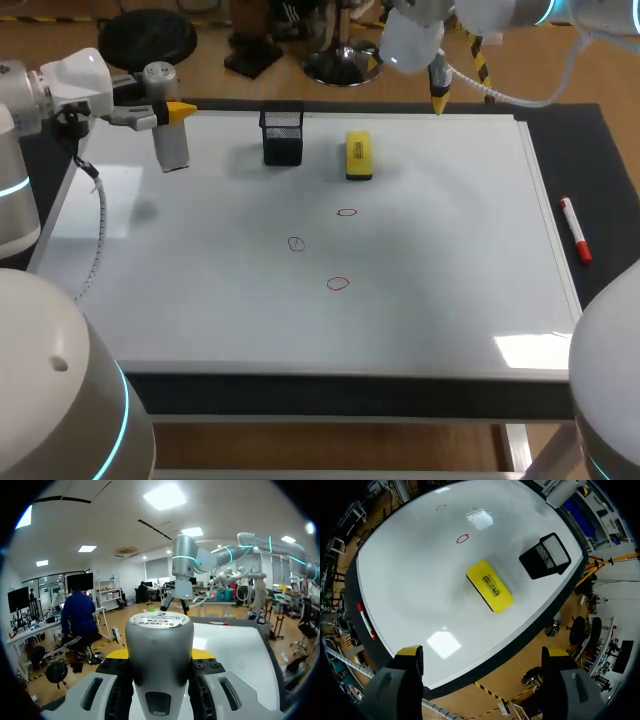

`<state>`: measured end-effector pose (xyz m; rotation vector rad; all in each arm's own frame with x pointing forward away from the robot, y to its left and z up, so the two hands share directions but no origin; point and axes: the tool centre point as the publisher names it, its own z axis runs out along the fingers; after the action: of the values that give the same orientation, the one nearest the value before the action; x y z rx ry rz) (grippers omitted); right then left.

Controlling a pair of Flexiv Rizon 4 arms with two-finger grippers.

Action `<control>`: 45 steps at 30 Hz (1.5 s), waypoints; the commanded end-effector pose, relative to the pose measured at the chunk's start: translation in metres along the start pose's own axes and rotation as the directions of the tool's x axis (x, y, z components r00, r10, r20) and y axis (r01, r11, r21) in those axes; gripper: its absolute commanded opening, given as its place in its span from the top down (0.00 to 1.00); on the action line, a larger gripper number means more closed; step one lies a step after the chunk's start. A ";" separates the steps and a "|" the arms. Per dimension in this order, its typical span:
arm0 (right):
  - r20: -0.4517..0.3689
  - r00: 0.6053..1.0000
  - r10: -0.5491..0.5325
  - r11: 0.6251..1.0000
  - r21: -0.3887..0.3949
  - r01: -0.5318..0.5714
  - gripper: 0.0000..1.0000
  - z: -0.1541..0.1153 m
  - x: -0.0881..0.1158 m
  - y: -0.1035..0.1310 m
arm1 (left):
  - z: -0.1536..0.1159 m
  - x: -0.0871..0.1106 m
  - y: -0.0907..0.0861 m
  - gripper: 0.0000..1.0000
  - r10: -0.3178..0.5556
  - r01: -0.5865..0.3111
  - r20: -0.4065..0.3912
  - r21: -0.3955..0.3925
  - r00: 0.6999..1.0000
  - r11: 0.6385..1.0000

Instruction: Pick up the inspection probe, press it on each red-marked spot on the whiteboard one by one, put down the probe, pick up the eraser, and wipe off all the red marks.

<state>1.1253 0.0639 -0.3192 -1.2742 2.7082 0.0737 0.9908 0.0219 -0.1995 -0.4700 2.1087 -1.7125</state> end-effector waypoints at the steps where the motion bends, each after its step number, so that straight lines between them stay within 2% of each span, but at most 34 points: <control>1: -0.045 0.999 -0.003 1.000 -0.001 0.003 0.00 -0.003 -0.001 -0.001 | -0.001 0.000 -0.001 1.00 0.001 -0.001 0.000 0.001 1.000 1.000; 17: -0.045 0.999 -0.003 1.000 -0.001 0.003 0.00 -0.003 -0.001 -0.001 | -0.001 0.000 -0.001 1.00 0.001 -0.001 0.000 0.001 1.000 1.000; 20: -0.027 0.996 -0.084 0.995 -0.050 0.082 0.00 0.009 -0.004 0.009 | -0.001 0.000 -0.001 1.00 0.001 -0.001 0.000 0.001 1.000 1.000; 25: -0.044 0.971 -0.237 0.970 -0.068 0.234 0.00 0.026 -0.006 0.028 | -0.001 0.000 -0.001 1.00 0.001 -0.001 0.000 0.001 1.000 1.000; 32: -0.074 0.902 -0.425 0.904 -0.083 0.419 0.00 0.044 -0.011 0.053 | -0.001 0.000 -0.001 1.00 0.001 -0.001 0.000 0.001 1.000 1.000; 35: -0.084 0.877 -0.473 0.880 -0.092 0.466 0.00 0.050 -0.015 0.062 | -0.001 0.000 -0.001 1.00 0.001 -0.001 0.000 0.001 1.000 1.000; 45: -0.105 0.833 -0.543 0.837 -0.152 0.526 0.00 0.076 -0.021 0.080 | -0.001 0.000 -0.001 1.00 0.001 -0.001 0.000 0.001 1.000 1.000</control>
<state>1.0769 0.1320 -0.3854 -2.0812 2.3555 0.0795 0.9907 0.0219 -0.1995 -0.4702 2.1086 -1.7124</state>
